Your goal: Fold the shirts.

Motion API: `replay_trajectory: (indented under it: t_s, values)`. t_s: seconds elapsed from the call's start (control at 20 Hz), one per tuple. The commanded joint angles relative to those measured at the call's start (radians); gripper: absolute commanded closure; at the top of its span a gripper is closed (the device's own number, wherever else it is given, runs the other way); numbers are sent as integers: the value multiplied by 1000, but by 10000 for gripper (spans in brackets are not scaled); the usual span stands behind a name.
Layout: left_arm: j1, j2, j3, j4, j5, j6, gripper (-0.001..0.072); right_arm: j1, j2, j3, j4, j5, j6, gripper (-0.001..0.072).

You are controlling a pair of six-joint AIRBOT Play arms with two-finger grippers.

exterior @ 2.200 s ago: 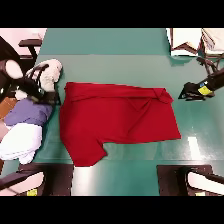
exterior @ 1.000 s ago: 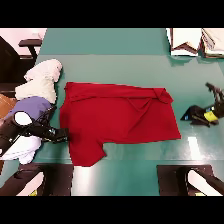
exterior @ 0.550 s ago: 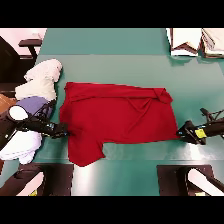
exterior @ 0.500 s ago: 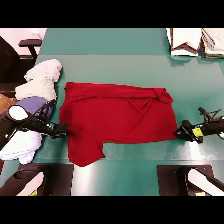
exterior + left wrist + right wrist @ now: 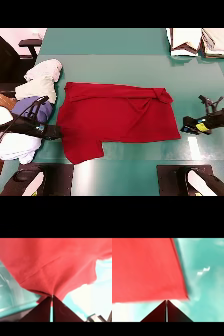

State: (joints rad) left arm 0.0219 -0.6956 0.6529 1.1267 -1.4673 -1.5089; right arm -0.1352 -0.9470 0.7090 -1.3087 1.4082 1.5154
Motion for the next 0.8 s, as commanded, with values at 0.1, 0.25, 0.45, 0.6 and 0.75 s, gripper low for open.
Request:
replay_trajectory:
  t_s: [0.1, 0.25, 0.45, 0.6, 0.75]
  values:
    - [-1, 80, 7, 23, -69, -29, 683, 11, 112, -32, -130, 101, 37, 326]
    - [0, 80, 0, 26, -60, -29, 683, 11, -2, -132, -61, 10, 36, 277]
    - [-1, 80, -1, 26, -60, -29, 683, 15, -146, -156, 146, -185, 21, 277]
    - [-1, 80, -1, 26, -60, -29, 682, 22, -230, -107, 190, -228, 21, 294]
    - [0, 80, -1, 26, -60, -28, 682, 68, -262, -69, 180, -219, 6, 655]
